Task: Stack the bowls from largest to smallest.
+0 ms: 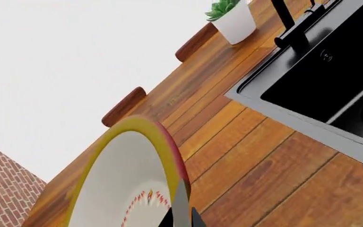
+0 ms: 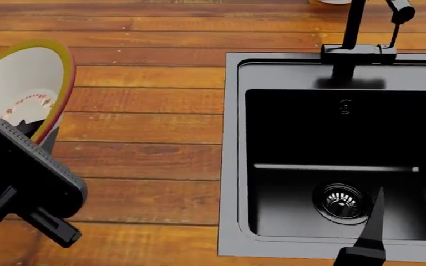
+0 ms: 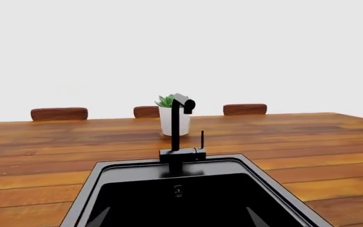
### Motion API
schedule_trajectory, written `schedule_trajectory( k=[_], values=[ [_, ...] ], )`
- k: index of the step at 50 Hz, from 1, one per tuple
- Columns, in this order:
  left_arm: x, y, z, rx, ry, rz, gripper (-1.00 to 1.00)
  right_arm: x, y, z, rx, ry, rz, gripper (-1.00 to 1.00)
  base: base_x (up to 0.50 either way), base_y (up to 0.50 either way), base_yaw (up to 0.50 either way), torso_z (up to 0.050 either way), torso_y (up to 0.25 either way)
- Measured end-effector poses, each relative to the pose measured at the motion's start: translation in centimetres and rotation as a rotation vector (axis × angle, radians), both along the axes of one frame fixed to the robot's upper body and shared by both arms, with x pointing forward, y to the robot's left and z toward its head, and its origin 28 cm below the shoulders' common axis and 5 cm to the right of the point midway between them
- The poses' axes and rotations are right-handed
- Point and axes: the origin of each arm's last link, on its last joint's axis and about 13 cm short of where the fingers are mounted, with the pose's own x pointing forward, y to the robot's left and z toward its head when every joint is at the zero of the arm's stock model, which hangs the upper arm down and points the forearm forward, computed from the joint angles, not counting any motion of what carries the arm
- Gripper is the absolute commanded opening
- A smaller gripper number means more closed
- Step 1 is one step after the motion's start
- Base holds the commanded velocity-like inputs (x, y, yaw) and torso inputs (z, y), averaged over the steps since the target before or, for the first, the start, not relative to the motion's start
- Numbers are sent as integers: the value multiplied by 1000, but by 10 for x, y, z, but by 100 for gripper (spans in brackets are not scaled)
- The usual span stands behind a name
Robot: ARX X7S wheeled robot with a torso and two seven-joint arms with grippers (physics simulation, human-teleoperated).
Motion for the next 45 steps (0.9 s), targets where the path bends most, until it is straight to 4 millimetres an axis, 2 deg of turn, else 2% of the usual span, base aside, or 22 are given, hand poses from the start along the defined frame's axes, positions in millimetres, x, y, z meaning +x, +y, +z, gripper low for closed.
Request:
schedule_trajectory(
  k=[27,45],
  values=[
    [-2,0,-1,11,11,0,-100,-1,-1,1,1,-9,-10,100,-28,-500,0,0,0],
    [-4,2,-1,16,12,5,-100,0,-1,-1,2,-5,-10,100,-133,-500,0,0,0]
  ],
)
